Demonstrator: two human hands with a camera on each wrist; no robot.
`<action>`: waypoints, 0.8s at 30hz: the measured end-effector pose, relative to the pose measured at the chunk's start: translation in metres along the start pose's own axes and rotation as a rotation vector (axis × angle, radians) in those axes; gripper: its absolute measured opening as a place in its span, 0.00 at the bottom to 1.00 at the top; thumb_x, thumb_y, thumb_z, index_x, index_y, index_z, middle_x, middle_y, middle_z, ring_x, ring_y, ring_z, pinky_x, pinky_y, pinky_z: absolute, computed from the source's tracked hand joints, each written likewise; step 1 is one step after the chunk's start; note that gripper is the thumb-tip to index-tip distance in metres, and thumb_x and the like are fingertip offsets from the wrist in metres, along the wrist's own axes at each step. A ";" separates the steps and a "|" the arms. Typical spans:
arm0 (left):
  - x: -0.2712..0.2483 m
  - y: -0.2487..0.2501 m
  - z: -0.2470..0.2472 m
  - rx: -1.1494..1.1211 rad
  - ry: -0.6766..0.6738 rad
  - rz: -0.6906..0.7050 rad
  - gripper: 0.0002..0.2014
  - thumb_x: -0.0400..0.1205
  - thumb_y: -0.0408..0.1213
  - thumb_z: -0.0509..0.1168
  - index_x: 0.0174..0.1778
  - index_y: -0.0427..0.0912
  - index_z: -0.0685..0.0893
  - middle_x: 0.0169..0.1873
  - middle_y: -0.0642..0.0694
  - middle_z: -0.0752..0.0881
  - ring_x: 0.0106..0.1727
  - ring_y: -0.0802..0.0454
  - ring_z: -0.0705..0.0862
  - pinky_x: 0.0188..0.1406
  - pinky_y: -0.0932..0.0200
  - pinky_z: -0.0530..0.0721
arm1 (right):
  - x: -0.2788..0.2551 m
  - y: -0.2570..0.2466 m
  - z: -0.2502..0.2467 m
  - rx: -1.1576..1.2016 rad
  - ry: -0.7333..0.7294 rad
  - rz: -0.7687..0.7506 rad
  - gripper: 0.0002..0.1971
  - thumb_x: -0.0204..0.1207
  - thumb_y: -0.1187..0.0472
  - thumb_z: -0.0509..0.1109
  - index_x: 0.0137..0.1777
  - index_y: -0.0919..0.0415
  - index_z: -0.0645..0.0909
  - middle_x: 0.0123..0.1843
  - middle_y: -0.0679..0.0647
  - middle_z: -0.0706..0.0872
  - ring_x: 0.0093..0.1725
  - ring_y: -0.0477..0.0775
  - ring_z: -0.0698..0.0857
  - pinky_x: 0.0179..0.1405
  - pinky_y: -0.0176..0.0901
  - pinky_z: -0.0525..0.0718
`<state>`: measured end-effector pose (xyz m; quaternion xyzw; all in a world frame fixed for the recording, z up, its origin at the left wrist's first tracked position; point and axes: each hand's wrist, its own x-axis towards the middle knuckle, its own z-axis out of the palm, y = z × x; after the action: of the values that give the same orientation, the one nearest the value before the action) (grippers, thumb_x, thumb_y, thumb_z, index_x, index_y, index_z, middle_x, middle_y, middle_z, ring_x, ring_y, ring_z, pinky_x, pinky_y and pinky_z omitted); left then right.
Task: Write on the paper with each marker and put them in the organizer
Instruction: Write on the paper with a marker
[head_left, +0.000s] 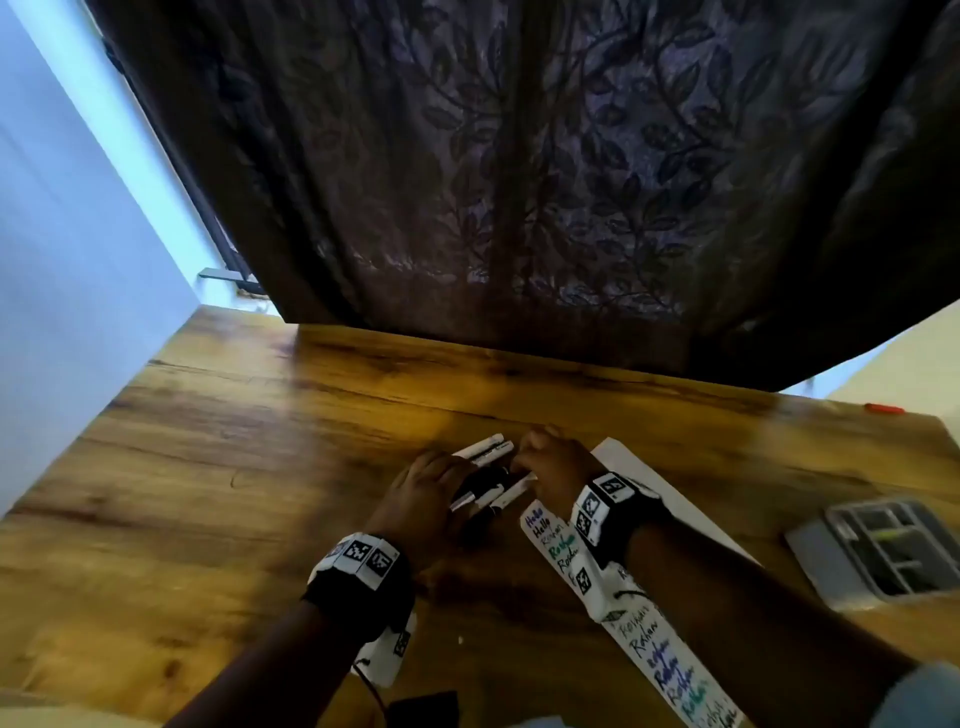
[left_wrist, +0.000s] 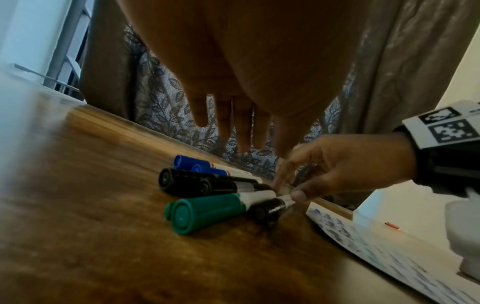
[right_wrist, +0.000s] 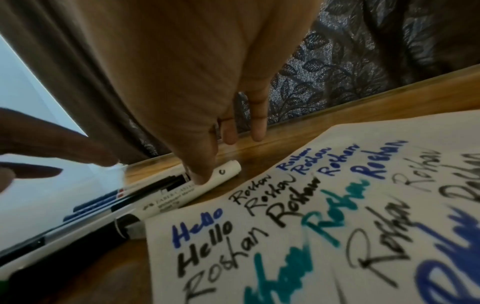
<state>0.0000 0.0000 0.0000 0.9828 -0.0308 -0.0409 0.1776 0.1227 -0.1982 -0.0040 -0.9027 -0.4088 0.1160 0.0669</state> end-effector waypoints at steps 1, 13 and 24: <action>0.000 -0.002 0.000 -0.017 0.007 0.006 0.26 0.84 0.53 0.59 0.79 0.52 0.69 0.76 0.52 0.71 0.79 0.51 0.63 0.78 0.50 0.65 | 0.002 -0.001 0.002 -0.027 -0.008 0.008 0.13 0.78 0.62 0.70 0.61 0.53 0.83 0.65 0.51 0.76 0.70 0.59 0.70 0.65 0.57 0.74; 0.011 -0.001 -0.009 -0.069 0.007 0.036 0.28 0.86 0.56 0.55 0.81 0.51 0.65 0.79 0.51 0.68 0.81 0.51 0.61 0.80 0.50 0.64 | -0.010 0.015 -0.005 -0.057 0.044 -0.010 0.09 0.79 0.60 0.68 0.58 0.49 0.82 0.65 0.47 0.77 0.68 0.54 0.71 0.57 0.51 0.73; 0.027 0.062 -0.020 -0.255 -0.064 0.147 0.24 0.86 0.52 0.57 0.80 0.58 0.62 0.72 0.49 0.75 0.64 0.48 0.82 0.59 0.47 0.84 | -0.101 0.025 -0.080 0.312 0.343 0.086 0.08 0.80 0.45 0.65 0.54 0.42 0.81 0.50 0.35 0.81 0.50 0.36 0.78 0.45 0.38 0.79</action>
<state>0.0257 -0.0534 0.0382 0.9454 -0.1030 -0.0629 0.3027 0.0974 -0.2922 0.0832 -0.9045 -0.3298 0.0255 0.2690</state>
